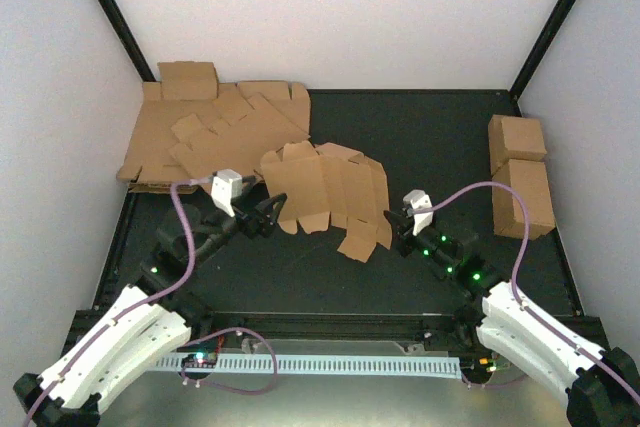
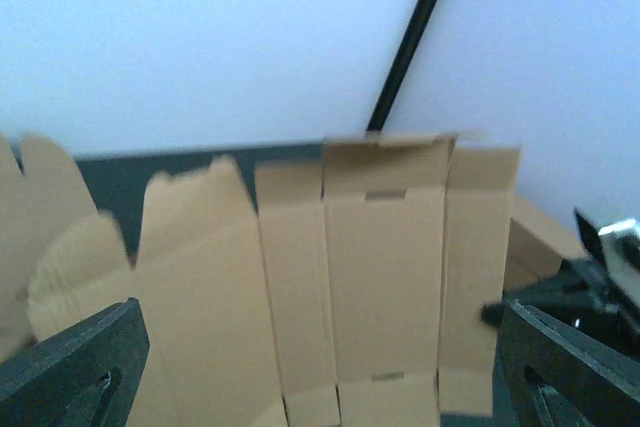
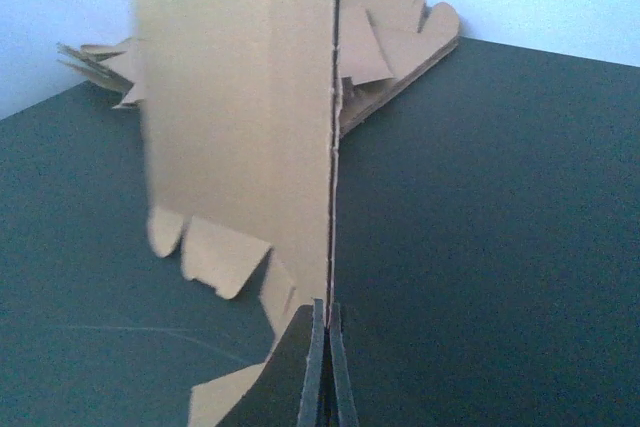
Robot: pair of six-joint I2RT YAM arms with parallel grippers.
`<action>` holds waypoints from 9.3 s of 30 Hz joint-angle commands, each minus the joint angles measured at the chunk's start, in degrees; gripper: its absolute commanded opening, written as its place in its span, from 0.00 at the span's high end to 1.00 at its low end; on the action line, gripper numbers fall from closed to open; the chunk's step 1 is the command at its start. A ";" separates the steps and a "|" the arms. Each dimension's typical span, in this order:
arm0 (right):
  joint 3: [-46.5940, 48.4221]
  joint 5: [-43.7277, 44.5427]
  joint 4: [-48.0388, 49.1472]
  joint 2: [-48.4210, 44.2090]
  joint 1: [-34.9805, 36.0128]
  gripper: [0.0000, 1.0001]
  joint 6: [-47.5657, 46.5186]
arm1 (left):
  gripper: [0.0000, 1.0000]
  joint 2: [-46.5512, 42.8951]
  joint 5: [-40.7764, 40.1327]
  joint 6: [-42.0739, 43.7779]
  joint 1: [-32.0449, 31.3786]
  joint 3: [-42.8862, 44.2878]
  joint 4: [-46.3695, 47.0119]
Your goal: Fold the paper box
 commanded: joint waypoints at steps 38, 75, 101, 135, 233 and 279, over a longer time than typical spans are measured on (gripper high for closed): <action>28.08 -19.78 -32.09 3.97 0.34 0.98 -5.26 | 0.38 25.01 2.97 55.22 -4.97 30.62 -4.57; 33.45 4.54 -39.93 -5.84 0.36 0.15 2.29 | 0.98 18.97 -7.72 9.08 -3.50 25.65 -21.53; 30.75 -4.53 -32.85 9.02 0.35 0.17 15.84 | 0.99 0.78 0.37 -0.83 -1.20 -14.49 10.57; 62.73 -3.48 -59.98 39.84 0.48 0.15 63.50 | 0.98 4.64 -1.64 7.24 -3.71 -28.10 34.08; 30.29 5.29 -44.86 23.48 -14.19 0.07 17.10 | 0.55 56.54 6.73 0.19 8.77 21.01 -18.55; 53.13 -1.89 -51.93 43.63 0.57 0.51 -19.63 | 0.99 31.16 12.06 19.69 5.02 -1.11 13.67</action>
